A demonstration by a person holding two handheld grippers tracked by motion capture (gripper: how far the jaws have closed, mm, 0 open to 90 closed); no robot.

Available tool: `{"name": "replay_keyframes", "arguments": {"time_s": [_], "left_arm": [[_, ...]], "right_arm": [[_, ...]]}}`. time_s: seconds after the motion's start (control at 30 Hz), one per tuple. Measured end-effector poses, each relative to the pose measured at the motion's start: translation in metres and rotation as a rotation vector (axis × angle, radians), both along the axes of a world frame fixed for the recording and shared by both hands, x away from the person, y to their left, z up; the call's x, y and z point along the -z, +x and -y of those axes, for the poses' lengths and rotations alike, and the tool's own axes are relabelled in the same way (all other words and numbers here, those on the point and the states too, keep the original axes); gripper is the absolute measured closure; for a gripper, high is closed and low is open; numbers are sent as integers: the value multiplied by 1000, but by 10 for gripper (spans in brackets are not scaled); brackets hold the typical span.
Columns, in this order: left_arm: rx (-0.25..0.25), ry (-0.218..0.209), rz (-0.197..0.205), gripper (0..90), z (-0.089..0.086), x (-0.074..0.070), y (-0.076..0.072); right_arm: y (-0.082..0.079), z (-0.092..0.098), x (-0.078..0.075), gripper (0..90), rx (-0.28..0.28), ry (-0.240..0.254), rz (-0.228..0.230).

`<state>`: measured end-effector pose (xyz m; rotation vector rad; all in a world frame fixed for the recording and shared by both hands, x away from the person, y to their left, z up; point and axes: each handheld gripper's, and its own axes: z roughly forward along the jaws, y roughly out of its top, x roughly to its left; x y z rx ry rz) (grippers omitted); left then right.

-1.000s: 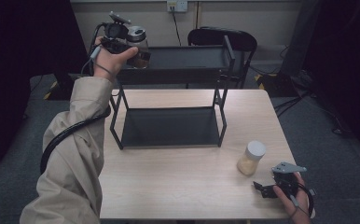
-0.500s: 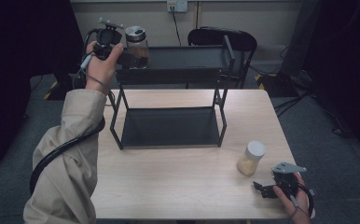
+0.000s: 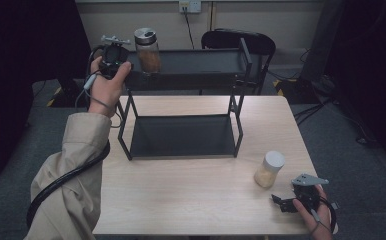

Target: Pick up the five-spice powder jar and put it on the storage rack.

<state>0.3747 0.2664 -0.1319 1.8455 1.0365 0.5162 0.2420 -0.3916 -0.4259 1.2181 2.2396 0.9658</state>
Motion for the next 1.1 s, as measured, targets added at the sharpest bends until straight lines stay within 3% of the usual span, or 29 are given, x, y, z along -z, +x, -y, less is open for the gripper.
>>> {"name": "replay_keyframes", "arguments": {"time_s": [0.27, 0.6, 1.1], "left_arm": [[7, -21, -6, 37, -2, 18, -7], [18, -7, 14, 37, 0, 42, -14], [36, -20, 10, 37, 0, 75, -20]], "right_arm": [[0, 0, 0, 0, -1, -1, 0], [-1, 0, 0, 0, -1, 0, 0], [-1, -1, 0, 0, 1, 1, 0]]}}
